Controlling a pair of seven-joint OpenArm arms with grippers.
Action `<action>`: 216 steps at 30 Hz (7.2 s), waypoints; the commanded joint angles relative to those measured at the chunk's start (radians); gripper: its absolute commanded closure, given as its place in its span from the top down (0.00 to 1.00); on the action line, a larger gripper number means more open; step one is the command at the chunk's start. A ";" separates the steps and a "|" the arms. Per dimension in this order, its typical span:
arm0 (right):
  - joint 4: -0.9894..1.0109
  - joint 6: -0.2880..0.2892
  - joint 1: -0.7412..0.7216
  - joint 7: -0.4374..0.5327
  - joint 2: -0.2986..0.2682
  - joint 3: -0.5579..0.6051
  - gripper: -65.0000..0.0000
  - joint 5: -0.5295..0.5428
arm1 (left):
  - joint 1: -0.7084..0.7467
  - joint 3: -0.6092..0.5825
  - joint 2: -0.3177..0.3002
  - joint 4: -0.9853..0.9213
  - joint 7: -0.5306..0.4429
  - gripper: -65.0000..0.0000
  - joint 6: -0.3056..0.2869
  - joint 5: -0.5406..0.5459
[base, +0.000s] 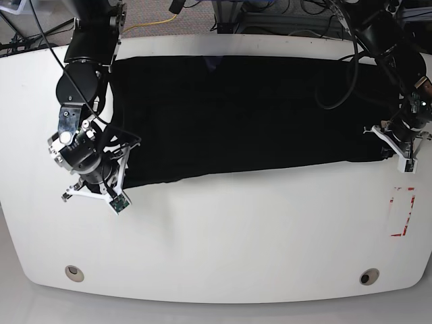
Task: Fold the T-shirt properly
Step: 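Grasp the shirt edge with both grippers and fold it over the shirt, then pull the folded edge back with both grippers, straightening the long strip, then regrasp the strip ends with both grippers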
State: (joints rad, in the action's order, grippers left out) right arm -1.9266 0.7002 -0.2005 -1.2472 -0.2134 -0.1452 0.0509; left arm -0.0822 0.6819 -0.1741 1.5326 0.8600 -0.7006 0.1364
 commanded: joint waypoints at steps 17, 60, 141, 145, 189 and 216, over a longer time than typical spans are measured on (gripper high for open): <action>-0.086 -0.002 0.187 -0.081 0.073 -0.080 0.00 0.016 | 0.092 0.003 -0.026 0.214 -0.018 0.00 0.002 0.168; -0.078 -0.002 0.450 -0.095 -0.060 -0.190 0.51 0.524 | 0.421 0.014 -0.181 0.268 -0.017 0.12 0.002 0.263; 0.287 -0.002 0.293 0.113 0.101 -0.100 0.68 0.323 | 0.448 0.060 -0.203 0.035 0.163 0.39 0.002 0.134; 0.290 -0.002 0.292 0.114 0.101 -0.100 0.68 0.321 | 0.445 0.058 -0.204 -0.013 0.103 0.39 0.002 0.128; 0.459 -0.002 0.183 0.229 -0.097 -0.284 0.56 0.238 | 0.186 -0.213 -0.155 0.208 0.219 0.39 0.002 0.352; 0.459 -0.002 0.167 0.229 -0.065 -0.278 0.56 0.237 | 0.008 -0.133 -0.071 0.056 0.347 0.39 0.002 0.214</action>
State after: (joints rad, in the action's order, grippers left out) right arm -1.4521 0.6971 -0.0208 -1.0214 -0.2642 -0.4191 0.2913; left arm -0.0631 0.5385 -0.2260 1.5913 1.2194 -0.6975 0.3519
